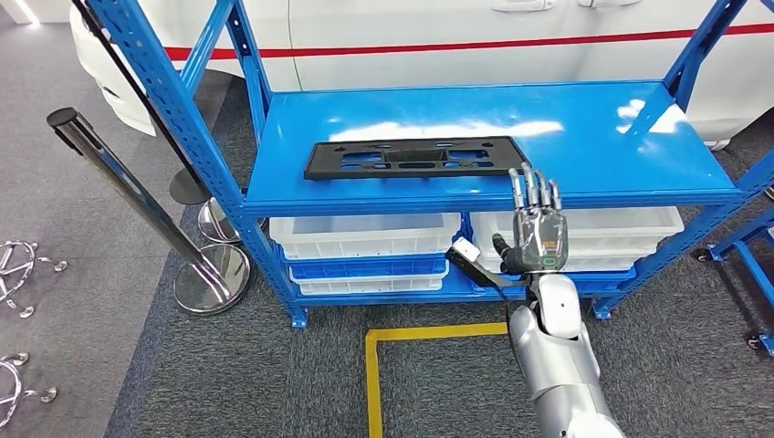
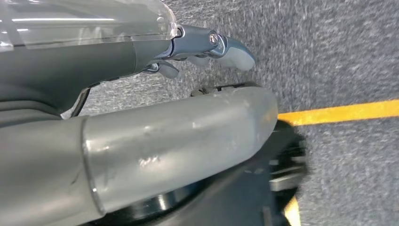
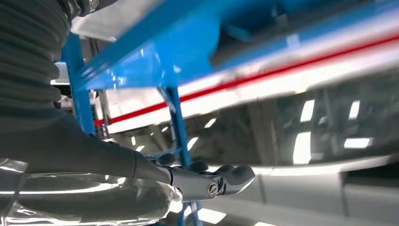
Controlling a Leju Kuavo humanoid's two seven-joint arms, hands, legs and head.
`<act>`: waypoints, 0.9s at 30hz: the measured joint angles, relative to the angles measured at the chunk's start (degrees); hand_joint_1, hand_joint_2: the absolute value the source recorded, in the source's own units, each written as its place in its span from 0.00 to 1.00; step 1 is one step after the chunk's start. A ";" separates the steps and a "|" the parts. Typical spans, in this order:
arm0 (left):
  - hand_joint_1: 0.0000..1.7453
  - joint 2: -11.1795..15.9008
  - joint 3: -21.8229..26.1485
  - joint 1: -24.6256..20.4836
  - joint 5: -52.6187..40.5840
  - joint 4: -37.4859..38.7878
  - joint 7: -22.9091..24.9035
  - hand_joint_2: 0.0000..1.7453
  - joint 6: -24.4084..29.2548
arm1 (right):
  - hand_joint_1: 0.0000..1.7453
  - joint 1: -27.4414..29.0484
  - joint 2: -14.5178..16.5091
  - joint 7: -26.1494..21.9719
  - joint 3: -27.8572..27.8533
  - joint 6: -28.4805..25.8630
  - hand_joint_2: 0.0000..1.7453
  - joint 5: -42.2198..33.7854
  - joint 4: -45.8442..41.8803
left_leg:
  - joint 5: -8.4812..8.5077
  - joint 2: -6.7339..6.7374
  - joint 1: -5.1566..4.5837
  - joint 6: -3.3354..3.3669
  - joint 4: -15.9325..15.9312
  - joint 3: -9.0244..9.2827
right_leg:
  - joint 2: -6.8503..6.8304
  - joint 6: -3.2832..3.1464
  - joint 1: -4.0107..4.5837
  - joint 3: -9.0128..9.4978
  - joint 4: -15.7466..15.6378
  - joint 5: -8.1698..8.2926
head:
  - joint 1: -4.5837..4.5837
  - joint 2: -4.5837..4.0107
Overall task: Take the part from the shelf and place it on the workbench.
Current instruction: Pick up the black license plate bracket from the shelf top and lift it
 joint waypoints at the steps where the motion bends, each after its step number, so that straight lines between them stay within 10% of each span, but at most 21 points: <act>1: 0.00 -0.01 -0.25 0.02 -0.04 0.00 0.03 0.00 0.05 | 0.00 0.19 0.01 0.18 0.27 0.00 1.00 -0.13 1.01 | 0.52 0.00 0.00 0.02 0.44 -0.35 | 0.01 -0.01 0.03 0.01 0.02 -0.02 | 0.00 0.00; 5: 0.00 0.09 -0.98 -0.10 -0.44 0.00 -0.40 0.00 0.13 | 0.00 0.04 0.01 0.38 0.92 -0.01 1.00 -0.78 3.57 | 7.23 0.00 -0.35 1.18 -11.87 5.17 | 0.13 0.18 0.16 0.12 0.08 -0.11 | 0.00 0.00; 10: 0.00 0.20 -1.63 -0.35 -0.76 0.00 -0.74 0.00 0.31 | 0.00 -0.22 0.11 0.01 1.11 -0.02 1.00 -1.55 5.11 | 8.20 0.00 -0.61 2.21 -16.06 6.97 | 0.02 1.60 0.05 -0.18 0.36 -0.38 | 0.02 0.00; 16: 0.00 0.21 -1.96 -0.67 -1.59 0.00 -0.84 0.00 0.56 | 0.00 0.18 0.49 -1.52 1.15 -0.03 1.00 -2.22 5.36 | 8.56 0.09 -0.37 2.93 -16.76 7.50 | 0.05 2.71 -0.40 -7.24 15.11 -6.85 | 0.07 0.00; 20: 0.00 0.19 -2.16 -0.71 -1.93 0.00 -0.85 0.00 0.72 | 0.00 0.17 1.44 -3.84 1.00 -0.04 1.00 -3.13 3.99 | 7.68 0.00 -0.26 2.12 -15.45 7.31 | 0.04 2.98 -0.97 -2.25 4.49 -0.85 | 0.07 0.00; 27: 0.00 0.17 -2.29 -0.82 -2.47 0.00 -0.89 0.00 0.98 | 0.00 -0.30 4.02 -7.18 -0.20 -0.05 1.00 -3.31 0.81 | 4.72 0.05 -0.01 0.10 -11.30 5.59 | 0.31 0.61 -0.65 -0.45 0.85 -0.26 | 0.04 0.00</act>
